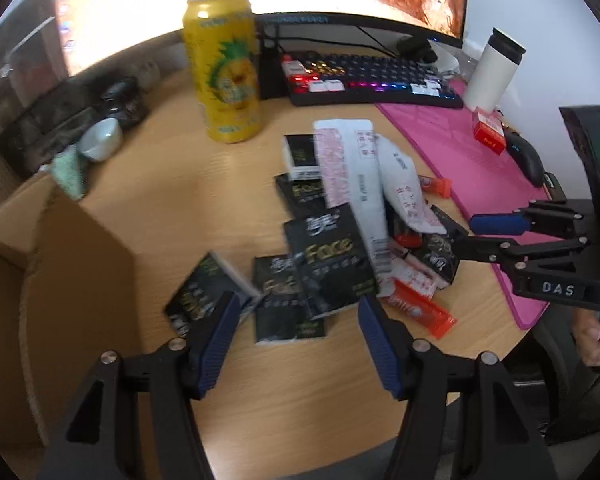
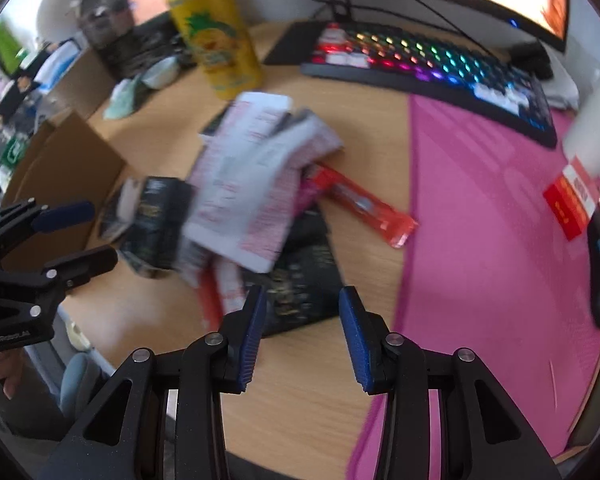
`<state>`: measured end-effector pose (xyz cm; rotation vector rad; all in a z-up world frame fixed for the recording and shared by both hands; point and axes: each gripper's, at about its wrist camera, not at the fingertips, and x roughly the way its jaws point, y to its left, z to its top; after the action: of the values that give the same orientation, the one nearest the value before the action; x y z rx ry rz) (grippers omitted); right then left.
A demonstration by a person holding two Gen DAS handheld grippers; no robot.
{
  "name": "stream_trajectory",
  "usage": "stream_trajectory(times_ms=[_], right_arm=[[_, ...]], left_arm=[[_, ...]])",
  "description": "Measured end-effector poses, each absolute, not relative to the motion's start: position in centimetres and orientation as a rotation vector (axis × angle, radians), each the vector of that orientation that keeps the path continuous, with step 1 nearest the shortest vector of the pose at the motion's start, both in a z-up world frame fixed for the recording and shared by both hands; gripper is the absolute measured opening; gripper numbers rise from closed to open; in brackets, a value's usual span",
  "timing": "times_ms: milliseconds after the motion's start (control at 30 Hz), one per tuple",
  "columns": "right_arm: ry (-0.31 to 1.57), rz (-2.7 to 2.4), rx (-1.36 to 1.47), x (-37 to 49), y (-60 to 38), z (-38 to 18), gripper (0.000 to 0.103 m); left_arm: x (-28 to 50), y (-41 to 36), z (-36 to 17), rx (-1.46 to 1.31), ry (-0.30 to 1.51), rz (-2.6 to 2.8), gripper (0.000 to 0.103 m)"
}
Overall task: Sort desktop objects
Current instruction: 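Move both open tools back to the pile of tissue packs, then grasp a black Face pack with the right tool while the left tool grasps another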
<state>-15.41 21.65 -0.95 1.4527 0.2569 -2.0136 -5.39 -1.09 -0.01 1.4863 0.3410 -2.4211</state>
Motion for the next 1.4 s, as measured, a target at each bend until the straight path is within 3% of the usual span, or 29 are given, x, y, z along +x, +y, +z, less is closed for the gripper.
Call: stream_trajectory(times_ms=[400, 467, 500, 633, 967, 1200, 1267, 1400], right_arm=[[0.216, -1.987, 1.458, -17.8, 20.5, -2.5, 0.041], [0.212, -1.974, 1.451, -18.1, 20.2, -2.8, 0.041], [0.232, -1.975, 1.446, -17.9, 20.0, -2.7, 0.041], [0.279, -1.96, 1.441, -17.0, 20.1, -2.7, 0.041], [0.283, -1.963, 1.45, -13.6, 23.4, -1.7, 0.041], [0.27, -2.056, 1.411, -18.1, 21.7, -1.8, 0.041], [0.317, -2.066, 1.427, -19.0, 20.9, -2.5, 0.041], [0.378, -2.056, 1.441, -18.6, 21.1, -3.2, 0.041]], left_arm=[[-9.7, -1.0, -2.7, 1.584, 0.325, -2.373, 0.067], [-9.6, -1.0, -2.9, 1.602, 0.344, -2.378, 0.052], [-9.4, -0.9, -2.8, 1.605, 0.345, -2.38, 0.052], [-8.2, -0.1, -2.3, 1.609, 0.28, -2.366, 0.052], [-3.7, 1.3, -4.3, 1.678, 0.402, -2.319, 0.052], [-2.9, 1.5, -4.6, 1.666, 0.399, -2.301, 0.053], [-2.7, 1.6, -4.2, 1.652, 0.391, -2.309, 0.059], [-2.1, 1.0, -3.8, 1.632, 0.418, -2.318, 0.061]])
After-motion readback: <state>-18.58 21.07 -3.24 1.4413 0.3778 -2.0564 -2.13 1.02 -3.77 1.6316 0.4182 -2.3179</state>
